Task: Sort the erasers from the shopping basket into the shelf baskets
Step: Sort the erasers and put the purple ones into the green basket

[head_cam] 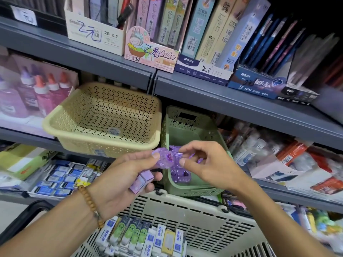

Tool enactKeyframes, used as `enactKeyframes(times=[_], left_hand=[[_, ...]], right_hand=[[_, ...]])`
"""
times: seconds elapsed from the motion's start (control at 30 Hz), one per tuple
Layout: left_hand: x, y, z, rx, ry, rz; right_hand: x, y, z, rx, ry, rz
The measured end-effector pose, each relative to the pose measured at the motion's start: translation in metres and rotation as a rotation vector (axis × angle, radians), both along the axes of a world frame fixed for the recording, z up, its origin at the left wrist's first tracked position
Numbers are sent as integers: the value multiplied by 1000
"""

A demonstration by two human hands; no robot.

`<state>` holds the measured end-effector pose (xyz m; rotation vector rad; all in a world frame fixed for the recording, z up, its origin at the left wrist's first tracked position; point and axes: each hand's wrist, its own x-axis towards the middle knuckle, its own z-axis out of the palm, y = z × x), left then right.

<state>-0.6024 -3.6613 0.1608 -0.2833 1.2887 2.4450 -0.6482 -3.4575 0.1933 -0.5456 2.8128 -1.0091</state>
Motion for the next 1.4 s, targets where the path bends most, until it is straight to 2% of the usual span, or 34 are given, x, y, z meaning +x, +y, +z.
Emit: enactKeyframes(times=[0.07,0.17,0.37,0.47,0.57,0.67,0.83,0.93,1.07,1.17,1.2,1.3,1.33,1.4], left_hand=[[0,1,1,3,-6,-14],[1,1,2,-3,-11,-58],[2,6,3,-114,-70,-102],[2,6,2,-164,-147,-83],[1,3,-1,-159,-185,-44],[1,3,-2,-107,-139,-55],[4,1,2,-104,10,-90],[6,-3,3,-103,119,-69],[6,-3,4,-250,215,8],[9,-1,5,-320,281,49],[10,-1,5,-349,308,43],[11,-1,7,-405,362,9],[10,-1,7,-402,366,0],[9,-1,6,-396,360,-29]], right_hand=[[13,-8,12,-184,-52,61],[26,-19,25,-207,-85,182],[25,-20,32,12,-43,218],[13,1,32,101,20,105],[-3,28,25,429,27,-19],[-11,38,9,627,-72,-38],[-24,32,-11,692,-129,-14],[-29,30,-18,658,-180,-30],[-30,31,-19,625,-186,-29],[-21,29,-11,582,-114,-33],[-16,27,-7,493,-72,-42],[9,11,13,-9,-109,12],[19,6,19,-112,-136,68],[36,-3,26,-157,-141,171]])
